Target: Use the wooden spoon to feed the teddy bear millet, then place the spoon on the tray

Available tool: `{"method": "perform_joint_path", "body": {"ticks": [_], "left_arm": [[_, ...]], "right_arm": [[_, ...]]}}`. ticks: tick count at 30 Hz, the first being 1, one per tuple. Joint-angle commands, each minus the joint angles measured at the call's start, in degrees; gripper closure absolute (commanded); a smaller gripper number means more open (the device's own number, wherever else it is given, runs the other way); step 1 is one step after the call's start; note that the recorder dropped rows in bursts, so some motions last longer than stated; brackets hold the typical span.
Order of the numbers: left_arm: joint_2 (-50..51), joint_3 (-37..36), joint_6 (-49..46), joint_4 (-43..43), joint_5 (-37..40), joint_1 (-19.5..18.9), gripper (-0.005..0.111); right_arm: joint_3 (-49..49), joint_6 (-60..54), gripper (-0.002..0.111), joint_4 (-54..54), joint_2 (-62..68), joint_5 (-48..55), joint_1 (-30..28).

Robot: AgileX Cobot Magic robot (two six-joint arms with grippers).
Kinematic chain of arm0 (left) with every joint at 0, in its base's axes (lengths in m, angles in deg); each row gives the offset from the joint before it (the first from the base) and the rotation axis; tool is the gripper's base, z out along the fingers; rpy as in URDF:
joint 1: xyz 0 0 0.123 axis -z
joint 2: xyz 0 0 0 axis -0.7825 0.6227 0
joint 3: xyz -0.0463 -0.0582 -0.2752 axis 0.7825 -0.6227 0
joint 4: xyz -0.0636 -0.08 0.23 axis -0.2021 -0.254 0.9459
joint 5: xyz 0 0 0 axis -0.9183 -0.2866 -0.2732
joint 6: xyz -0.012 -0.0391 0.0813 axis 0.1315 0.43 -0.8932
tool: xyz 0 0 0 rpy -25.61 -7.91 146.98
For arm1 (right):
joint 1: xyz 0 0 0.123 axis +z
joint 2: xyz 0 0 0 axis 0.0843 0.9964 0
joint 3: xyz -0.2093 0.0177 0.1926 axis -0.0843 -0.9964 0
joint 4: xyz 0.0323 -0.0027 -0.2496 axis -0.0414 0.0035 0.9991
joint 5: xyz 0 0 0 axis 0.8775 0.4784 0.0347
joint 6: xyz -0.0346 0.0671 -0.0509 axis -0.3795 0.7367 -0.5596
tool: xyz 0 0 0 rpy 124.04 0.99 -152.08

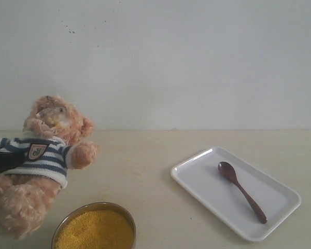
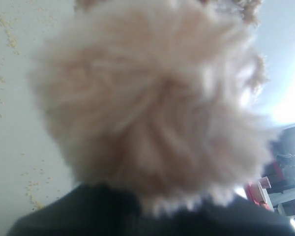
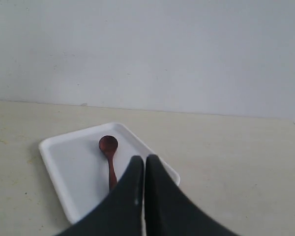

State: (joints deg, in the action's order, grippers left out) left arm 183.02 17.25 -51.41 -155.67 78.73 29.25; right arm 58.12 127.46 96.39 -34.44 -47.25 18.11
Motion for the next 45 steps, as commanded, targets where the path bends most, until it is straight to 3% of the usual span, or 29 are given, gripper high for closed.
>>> {"method": "perform_joint_path", "body": {"ticks": [1, 10, 19, 25, 45], "left_arm": [[0.0, 0.0, -0.4, -1.6, 1.1, 0.1, 0.103], [0.0, 0.0, -0.4, -1.3, 1.4, 0.1, 0.103], [0.0, 0.0, -0.5, -1.6, 1.4, 0.1, 0.103], [0.0, 0.0, -0.5, -1.6, 1.4, 0.1, 0.103], [0.0, 0.0, -0.5, -1.0, 1.8, 0.1, 0.103]], "right_arm": [[-0.2, -0.1, 0.108, 0.5, -0.3, -0.9, -0.2], [-0.2, -0.1, 0.108, -13.5, -0.3, 6.6, -0.2], [-0.2, -0.1, 0.108, -14.7, -0.3, 5.7, -0.2], [-0.2, -0.1, 0.108, -41.5, -0.3, 5.8, -0.2], [-0.2, -0.7, 0.108, -39.8, -0.3, 7.8, -0.2]]}}
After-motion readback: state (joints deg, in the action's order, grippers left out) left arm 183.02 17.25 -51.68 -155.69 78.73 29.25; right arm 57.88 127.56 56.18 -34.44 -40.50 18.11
